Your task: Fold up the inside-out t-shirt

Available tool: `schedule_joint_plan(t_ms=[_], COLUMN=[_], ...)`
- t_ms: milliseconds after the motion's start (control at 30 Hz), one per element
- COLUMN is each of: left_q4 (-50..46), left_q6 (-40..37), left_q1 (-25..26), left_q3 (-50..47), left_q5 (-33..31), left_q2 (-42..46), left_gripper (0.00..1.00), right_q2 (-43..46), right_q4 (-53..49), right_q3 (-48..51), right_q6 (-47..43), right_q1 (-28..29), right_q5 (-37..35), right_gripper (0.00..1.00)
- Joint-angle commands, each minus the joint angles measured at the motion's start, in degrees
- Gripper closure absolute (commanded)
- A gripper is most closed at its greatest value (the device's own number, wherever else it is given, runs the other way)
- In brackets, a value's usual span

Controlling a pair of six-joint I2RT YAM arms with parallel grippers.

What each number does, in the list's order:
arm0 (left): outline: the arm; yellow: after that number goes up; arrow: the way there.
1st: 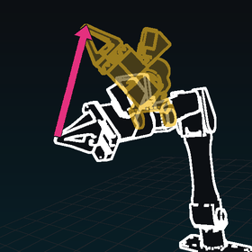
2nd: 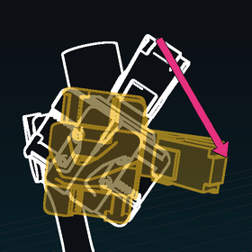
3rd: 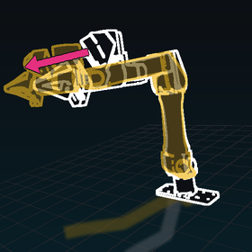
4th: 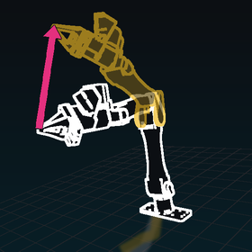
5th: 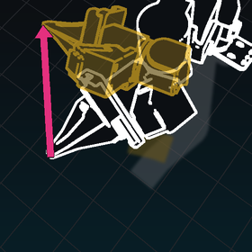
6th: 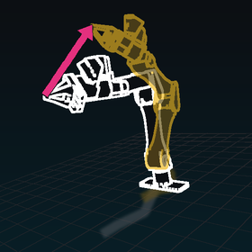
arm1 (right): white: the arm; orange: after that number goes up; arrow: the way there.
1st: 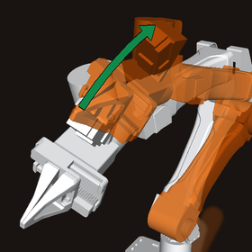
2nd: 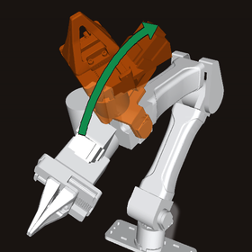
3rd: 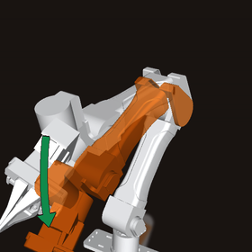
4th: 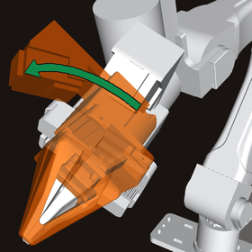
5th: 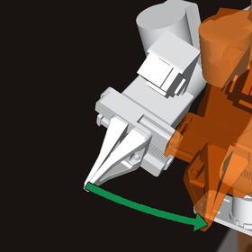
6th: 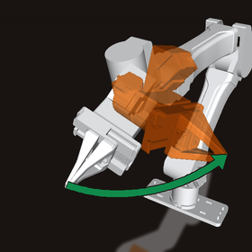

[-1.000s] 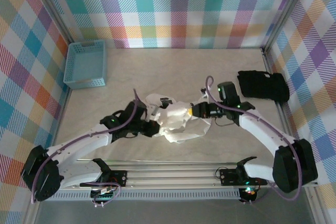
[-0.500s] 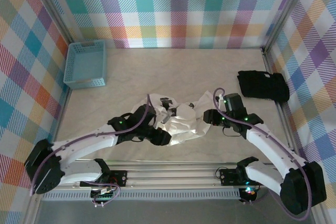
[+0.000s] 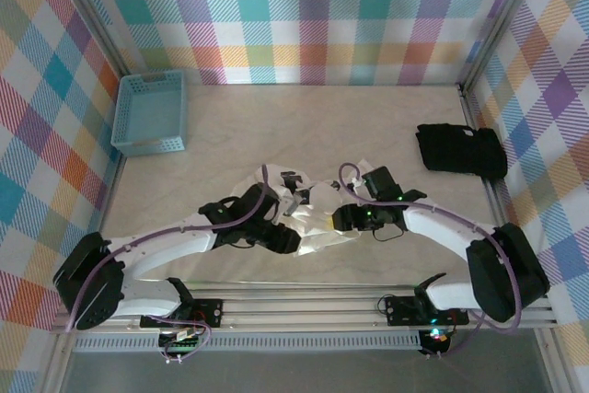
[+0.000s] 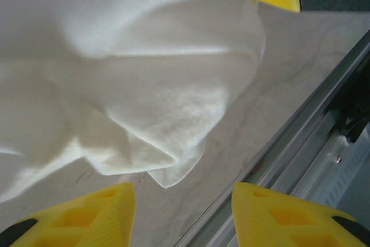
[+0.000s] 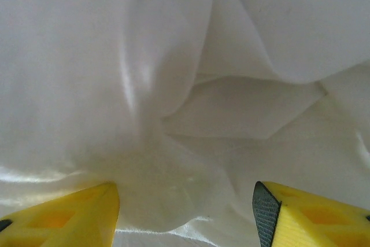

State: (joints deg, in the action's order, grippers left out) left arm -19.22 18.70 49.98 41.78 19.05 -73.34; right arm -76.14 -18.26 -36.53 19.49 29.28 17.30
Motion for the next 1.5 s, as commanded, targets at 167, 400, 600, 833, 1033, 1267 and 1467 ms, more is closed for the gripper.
schedule_joint_plan(t_ms=[167, 400, 600, 833, 1033, 1267, 1467], left_q4=[6.28, 3.91, 1.49, 1.30, 4.78, 6.04, 12.95], left_q6=[-1.81, -5.11, -3.82, 11.12, 11.82, 9.01, 8.56], left_q1=[7.19, 7.99, -0.07, -21.88, -28.27, -28.36, -28.35], left_q3=[3.36, 6.18, 1.84, 0.11, 4.25, 9.01, 10.18], left_q5=[2.39, 2.86, 1.39, -8.96, -11.69, -15.16, -10.52], left_q2=[-9.59, -10.69, 4.98, 11.50, -0.27, -14.27, -21.27], left_gripper=[0.58, 0.55, 0.52, 0.31, 0.26, 0.27, 0.58], right_q2=[-1.81, 2.20, 11.24, -2.43, -17.93, -31.69, -35.69], right_q4=[-3.35, -7.87, -1.01, -0.66, 0.23, -2.24, -1.81], right_q3=[-3.44, -5.72, -6.01, -16.64, -25.42, -34.18, -36.21], right_q6=[-0.28, -1.45, -4.12, -5.16, -4.69, -7.56, -7.29], right_q1=[-2.60, -5.02, -4.43, -3.92, -3.88, -2.01, -1.53], right_q5=[-4.90, -10.64, -4.30, -6.62, -4.97, -9.82, -10.13], right_gripper=[0.55, 0.63, 0.53, 0.37, 0.31, 0.26, 0.55])
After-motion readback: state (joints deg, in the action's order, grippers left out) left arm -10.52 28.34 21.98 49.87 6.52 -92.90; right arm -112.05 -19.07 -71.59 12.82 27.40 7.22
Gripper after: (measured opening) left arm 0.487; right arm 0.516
